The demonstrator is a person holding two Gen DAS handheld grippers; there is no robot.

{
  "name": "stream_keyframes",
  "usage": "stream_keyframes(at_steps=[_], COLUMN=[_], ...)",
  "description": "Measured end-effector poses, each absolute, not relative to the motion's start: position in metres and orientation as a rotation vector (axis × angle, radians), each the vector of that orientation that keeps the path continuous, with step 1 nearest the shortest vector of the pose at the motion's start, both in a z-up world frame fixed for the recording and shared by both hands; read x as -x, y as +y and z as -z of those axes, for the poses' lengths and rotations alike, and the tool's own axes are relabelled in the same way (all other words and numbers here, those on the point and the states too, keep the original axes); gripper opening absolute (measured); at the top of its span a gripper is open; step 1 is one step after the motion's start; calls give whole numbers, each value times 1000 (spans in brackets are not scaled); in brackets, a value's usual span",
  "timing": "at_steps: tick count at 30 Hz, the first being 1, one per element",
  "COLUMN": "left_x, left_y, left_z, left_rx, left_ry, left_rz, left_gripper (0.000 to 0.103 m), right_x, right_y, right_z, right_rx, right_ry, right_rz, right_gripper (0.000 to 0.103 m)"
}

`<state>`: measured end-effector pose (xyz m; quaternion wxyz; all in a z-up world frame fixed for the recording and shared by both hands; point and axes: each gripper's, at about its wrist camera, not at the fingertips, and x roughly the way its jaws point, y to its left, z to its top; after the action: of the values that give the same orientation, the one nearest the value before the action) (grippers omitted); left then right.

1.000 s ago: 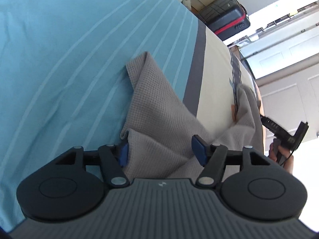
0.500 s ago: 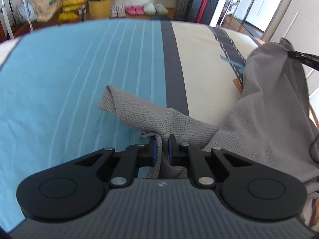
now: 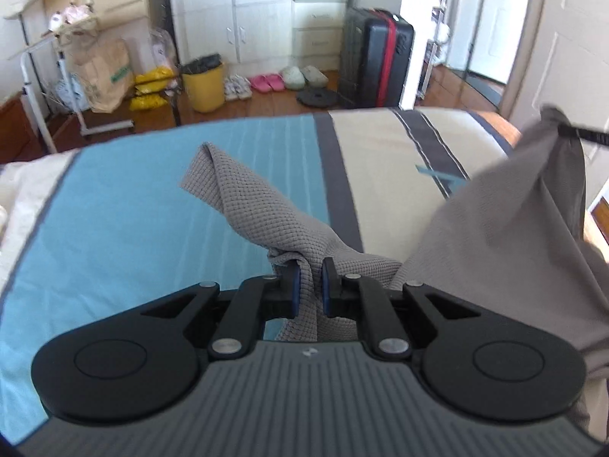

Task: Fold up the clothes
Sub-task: 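Lift the grey garment with both grippers, raising it off the bed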

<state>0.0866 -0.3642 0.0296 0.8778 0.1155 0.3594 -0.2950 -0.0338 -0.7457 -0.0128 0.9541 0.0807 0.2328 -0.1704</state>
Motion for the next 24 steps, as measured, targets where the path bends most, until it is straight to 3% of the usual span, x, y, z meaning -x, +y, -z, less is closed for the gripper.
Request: stream_keyframes(at_steps=[11,19,22,23,24], left_x=[-187,-242,-264,-271,-279], left_y=[-338,-391,-420,-431,-443], left_z=[-91,-127,-140,-139,-135], left_rx=[-143,-253,-232,-231,-235], left_ry=[700,557,453,426,436], left_rz=[441,414,389,396,408], left_gripper=[10,10,10,13,26], right_x=[23,-39,-47,-43,-39], right_y=[-753,-763,-771,-769,-768], right_z=[-6,-39,-46,-43,-39], right_rx=[-75,157,118,87,56], right_ry=[412,422,429,443,457], right_rz=[401,458,492,493,493], right_gripper=[7,6,6,6,6])
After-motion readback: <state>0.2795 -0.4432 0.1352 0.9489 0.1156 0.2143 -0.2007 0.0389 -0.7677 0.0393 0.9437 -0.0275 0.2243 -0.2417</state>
